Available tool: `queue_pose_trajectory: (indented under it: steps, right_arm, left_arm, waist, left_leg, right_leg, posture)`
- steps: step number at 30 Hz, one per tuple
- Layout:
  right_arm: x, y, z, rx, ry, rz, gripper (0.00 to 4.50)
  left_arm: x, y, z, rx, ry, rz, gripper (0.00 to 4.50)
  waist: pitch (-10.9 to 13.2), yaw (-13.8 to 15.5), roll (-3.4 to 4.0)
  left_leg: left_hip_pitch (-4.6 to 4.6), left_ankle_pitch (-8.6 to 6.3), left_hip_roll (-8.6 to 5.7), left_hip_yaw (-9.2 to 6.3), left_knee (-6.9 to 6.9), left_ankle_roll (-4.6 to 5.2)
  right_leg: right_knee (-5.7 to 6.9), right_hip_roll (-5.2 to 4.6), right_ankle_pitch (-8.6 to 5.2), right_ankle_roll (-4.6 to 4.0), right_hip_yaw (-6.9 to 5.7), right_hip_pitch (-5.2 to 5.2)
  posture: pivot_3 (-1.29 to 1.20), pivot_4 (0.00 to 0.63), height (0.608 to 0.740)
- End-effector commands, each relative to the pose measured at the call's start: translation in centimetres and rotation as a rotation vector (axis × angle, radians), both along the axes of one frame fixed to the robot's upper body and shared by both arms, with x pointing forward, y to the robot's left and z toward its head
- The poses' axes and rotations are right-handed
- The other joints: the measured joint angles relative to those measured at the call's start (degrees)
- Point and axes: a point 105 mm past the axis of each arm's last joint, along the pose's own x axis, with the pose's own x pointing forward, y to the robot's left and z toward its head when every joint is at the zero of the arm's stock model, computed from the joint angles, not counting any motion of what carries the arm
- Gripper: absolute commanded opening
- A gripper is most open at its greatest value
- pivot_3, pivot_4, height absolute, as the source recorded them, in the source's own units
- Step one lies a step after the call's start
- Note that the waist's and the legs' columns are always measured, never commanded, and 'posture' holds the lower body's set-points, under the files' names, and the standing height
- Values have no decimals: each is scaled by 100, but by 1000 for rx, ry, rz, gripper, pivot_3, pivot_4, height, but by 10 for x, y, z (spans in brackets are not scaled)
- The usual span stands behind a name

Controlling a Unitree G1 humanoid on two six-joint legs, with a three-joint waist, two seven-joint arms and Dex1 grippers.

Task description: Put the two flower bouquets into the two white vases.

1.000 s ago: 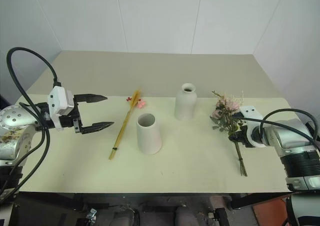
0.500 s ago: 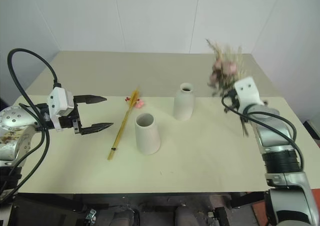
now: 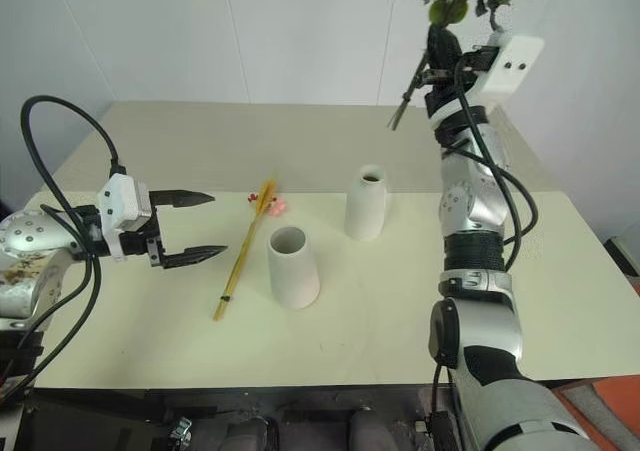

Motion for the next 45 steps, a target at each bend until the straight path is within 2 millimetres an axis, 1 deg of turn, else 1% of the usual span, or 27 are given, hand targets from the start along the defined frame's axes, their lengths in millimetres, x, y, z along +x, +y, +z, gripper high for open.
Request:
queue_pose_trajectory:
  steps: [1, 3, 10, 13, 23, 35, 36, 38, 41, 45]
  right_arm:
    - [-15, 11, 16, -22, -82, 32, 165]
    - [-17, 15, 12, -41, -80, 34, 165]
    - [-30, 16, -2, -68, -59, 31, 165]
    - [-32, 17, -7, -72, -44, 30, 165]
    - [-26, 21, -34, -122, 22, 11, 165]
    - [-20, 27, -70, -179, 98, 25, 165]
    - [-21, 29, -73, -189, 102, 37, 893]
    - [-25, 34, -78, -223, 99, 63, 1480]
    - [-31, 37, -83, -258, 94, 71, 2525]
    - [-38, 36, -94, -317, 105, 59, 3870]
  left_arm:
    - [-6, 4, 14, 7, -57, 17, 4500]
    - [-8, 5, 13, 8, -55, 22, 4500]
    - [-9, 5, 14, 11, -50, 28, 4500]
    - [-7, 3, 14, 12, -49, 19, 4500]
    - [-4, 2, 16, 18, -47, 3, 4500]
    - [-6, 5, 16, 22, -50, 17, 4500]
    - [-6, 5, 16, 22, -50, 17, 4500]
    - [-6, 5, 16, 22, -51, 18, 4500]
    - [-6, 5, 15, 21, -52, 18, 4500]
    - [-5, 5, 15, 10, -50, 19, 4500]
  waist:
    - [0, 0, 0]
    - [0, 1, 1]
    - [0, 10, 1]
    - [0, 9, 1]
    - [0, 4, 1]
    - [0, 4, 1]
    - [0, 4, 1]
    - [0, 5, 1]
    - [0, 4, 1]
    - [0, 6, 1]
  left_leg:
    - [0, 0, 0, 0, 0, 0]
    - [0, 0, 0, 0, 0, 0]
    - [0, 0, 0, 0, 0, 0]
    - [0, 0, 0, 0, 0, 0]
    - [2, 0, -1, 1, -1, 0]
    - [2, 0, -1, 1, -1, 0]
    - [2, 0, -1, 0, -1, 0]
    - [2, 0, -1, 1, 0, 0]
    - [2, 0, -1, 1, 0, 0]
    - [2, 0, -1, 1, 0, 0]
  right_leg:
    - [1, 0, 0, 0, 0, -1]
    - [0, 0, -1, -1, 0, -1]
    - [3, -1, -2, -3, -1, -1]
    - [3, 0, -2, -3, -1, -2]
    - [3, 1, -2, -3, 0, -2]
    - [2, 1, -3, -3, 1, -2]
    - [2, 1, -3, -3, 0, -2]
    - [1, 1, -3, -3, 1, -1]
    - [2, 1, -3, -3, 1, -1]
    - [2, 1, -3, -2, 1, -2]
  posture:
    - [0, 150, 740]
    - [0, 150, 740]
    - [0, 150, 740]
    - [0, 150, 740]
    - [0, 150, 740]
    - [0, 150, 740]
    - [0, 150, 740]
    - [0, 150, 740]
    - [0, 150, 740]
    - [0, 150, 740]
